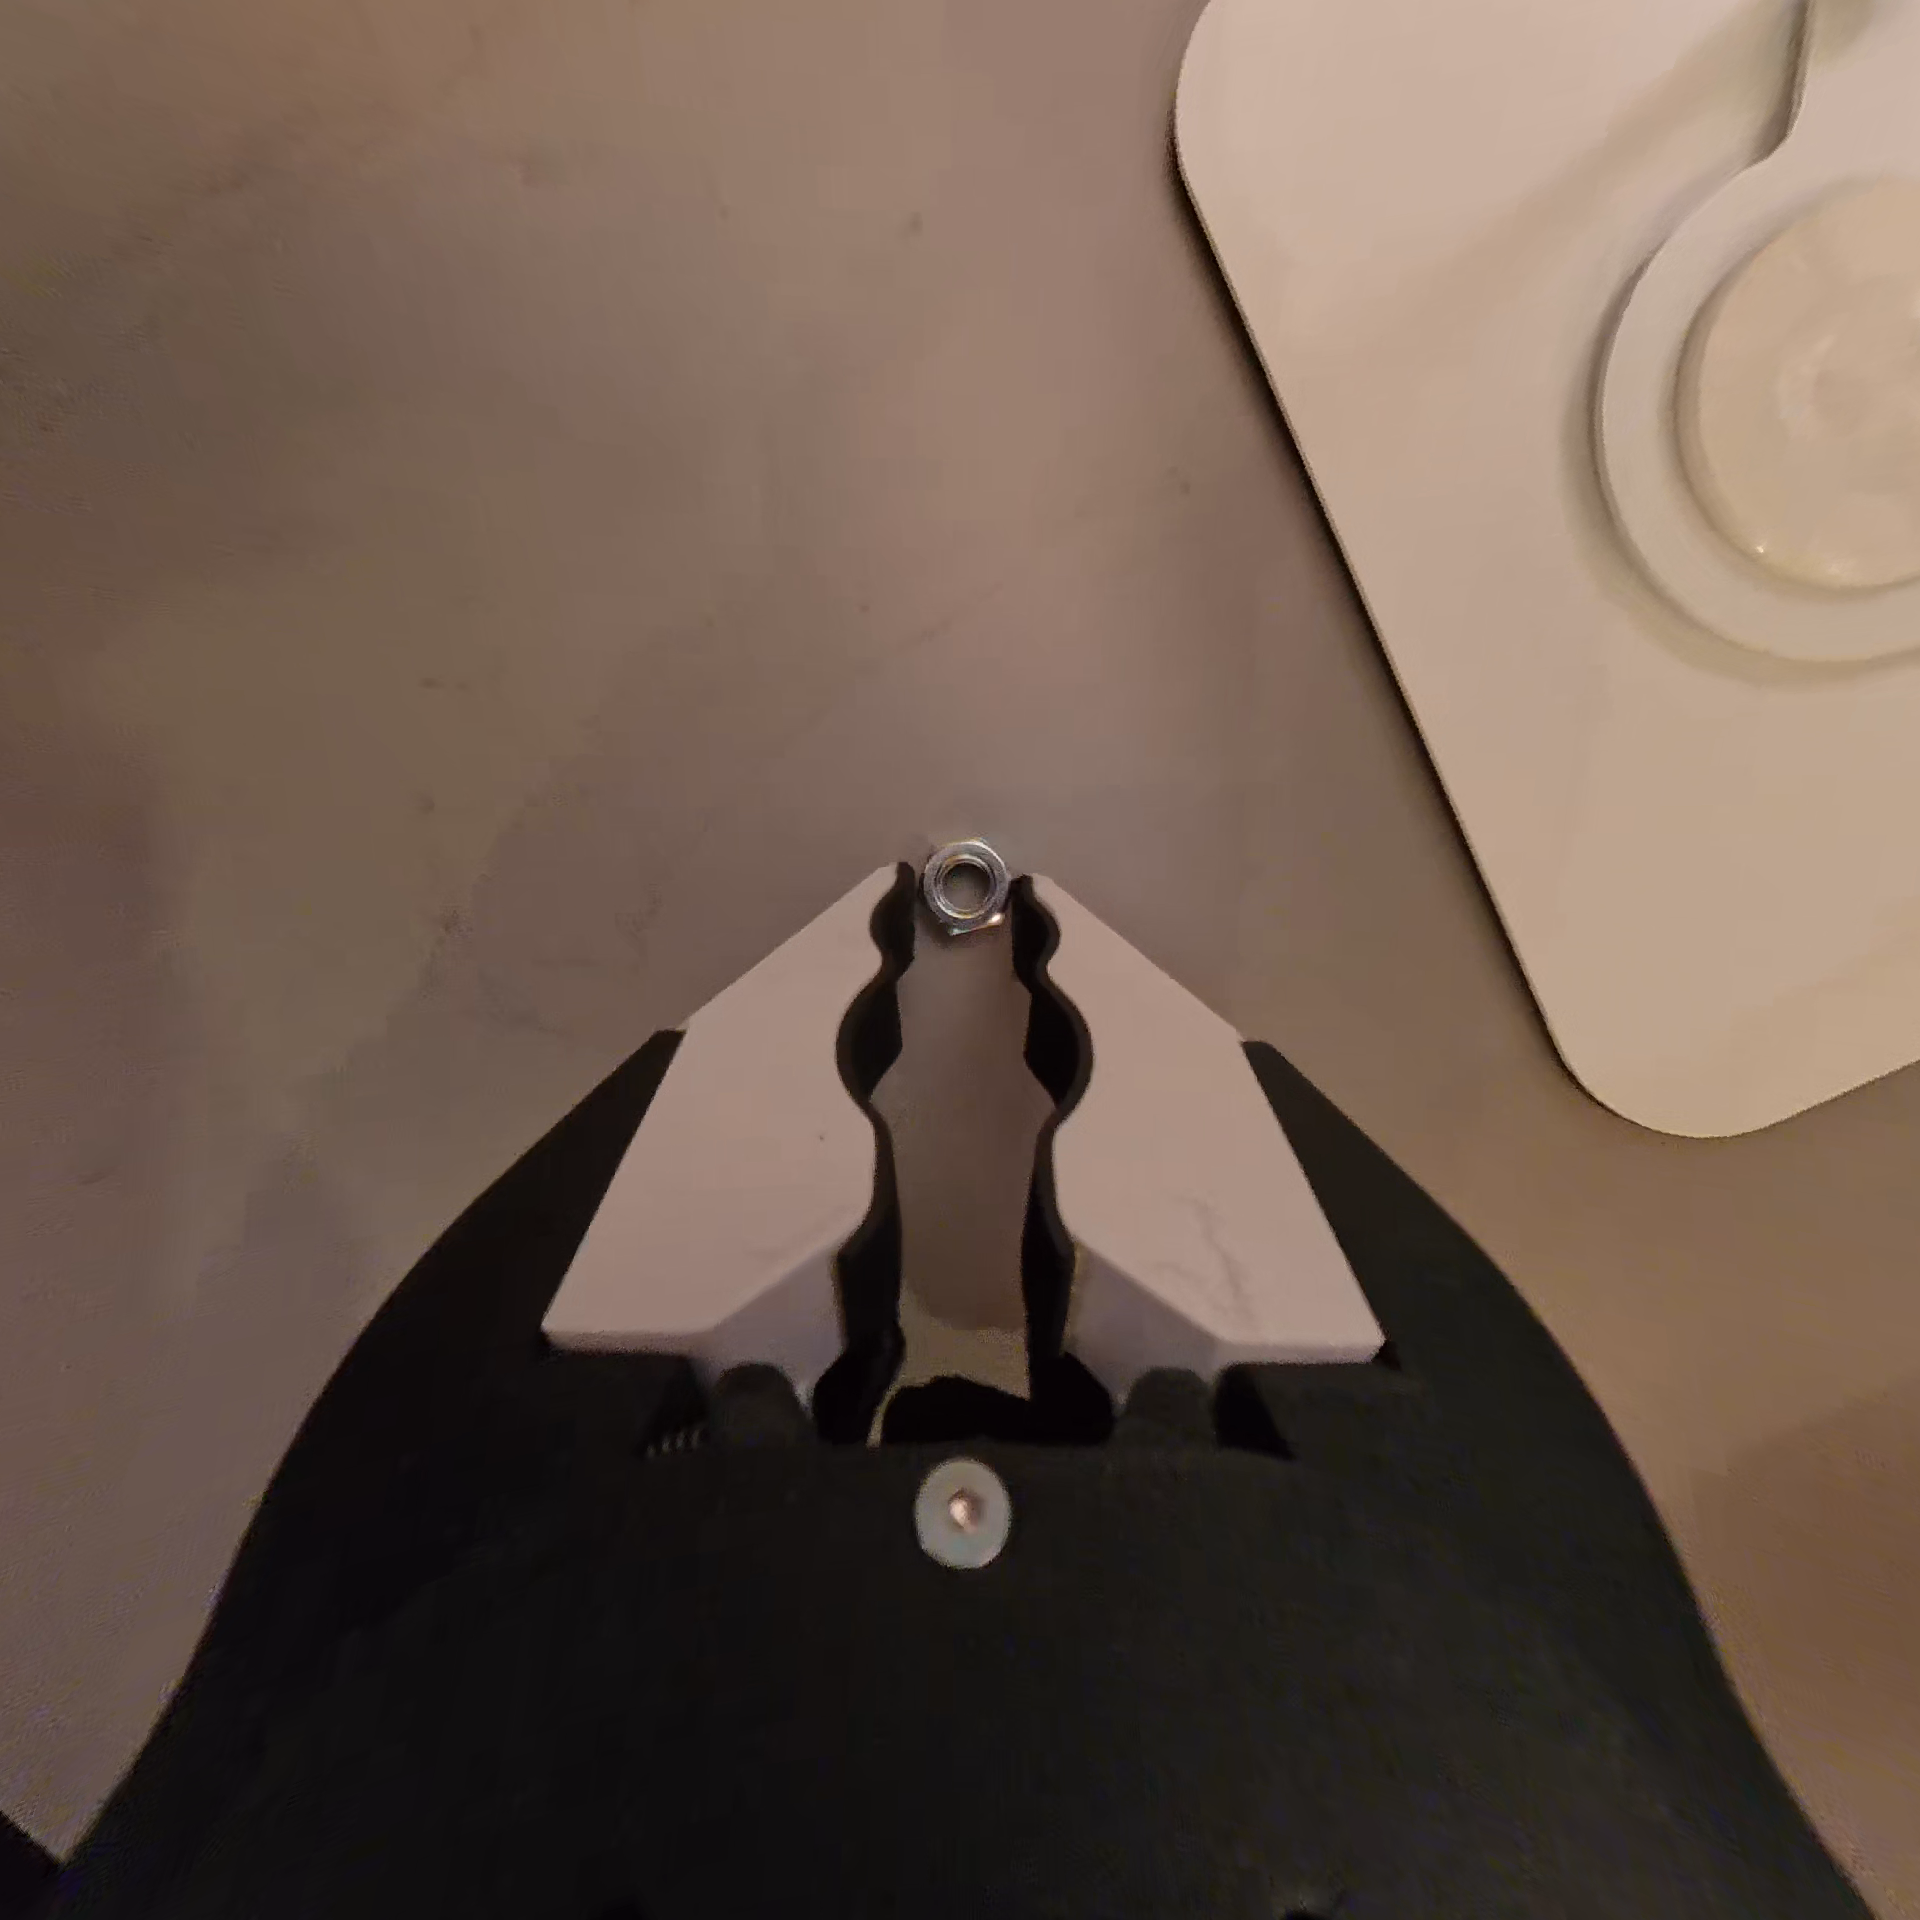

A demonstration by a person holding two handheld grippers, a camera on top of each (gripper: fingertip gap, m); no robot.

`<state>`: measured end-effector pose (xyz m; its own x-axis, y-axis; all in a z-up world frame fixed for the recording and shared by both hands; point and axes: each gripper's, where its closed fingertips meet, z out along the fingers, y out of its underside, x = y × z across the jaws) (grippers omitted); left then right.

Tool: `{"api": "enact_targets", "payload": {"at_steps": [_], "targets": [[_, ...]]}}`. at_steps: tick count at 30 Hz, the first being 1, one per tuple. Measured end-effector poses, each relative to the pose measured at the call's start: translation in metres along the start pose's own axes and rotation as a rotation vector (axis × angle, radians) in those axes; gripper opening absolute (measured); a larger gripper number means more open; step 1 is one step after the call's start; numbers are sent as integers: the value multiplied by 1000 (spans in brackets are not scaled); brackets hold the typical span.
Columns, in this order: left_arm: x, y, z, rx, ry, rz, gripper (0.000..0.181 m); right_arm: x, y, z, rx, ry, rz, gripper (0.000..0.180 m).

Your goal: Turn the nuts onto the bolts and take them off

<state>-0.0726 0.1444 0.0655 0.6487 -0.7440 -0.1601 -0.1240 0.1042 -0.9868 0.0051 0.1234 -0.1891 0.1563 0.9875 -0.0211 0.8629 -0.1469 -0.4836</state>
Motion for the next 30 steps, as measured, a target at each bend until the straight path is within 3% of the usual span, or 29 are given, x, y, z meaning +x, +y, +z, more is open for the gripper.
{"api": "enact_targets", "payload": {"at_steps": [11, 15, 23, 30], "targets": [[3, 3, 4, -1, 19, -13, 16, 7, -5, -16, 49, 26, -30, 16], [10, 11, 14, -1, 45, -31, 16, 16, -27, -67, 145, 46, -74, 16], [30, 23, 36, 36, 145, -130, 17, 14, -102, -201, 324, 67, -349, 16], [42, 32, 42, -8, 201, -125, 17, -6, -142, -225, 292, 31, -624, 16]]}}
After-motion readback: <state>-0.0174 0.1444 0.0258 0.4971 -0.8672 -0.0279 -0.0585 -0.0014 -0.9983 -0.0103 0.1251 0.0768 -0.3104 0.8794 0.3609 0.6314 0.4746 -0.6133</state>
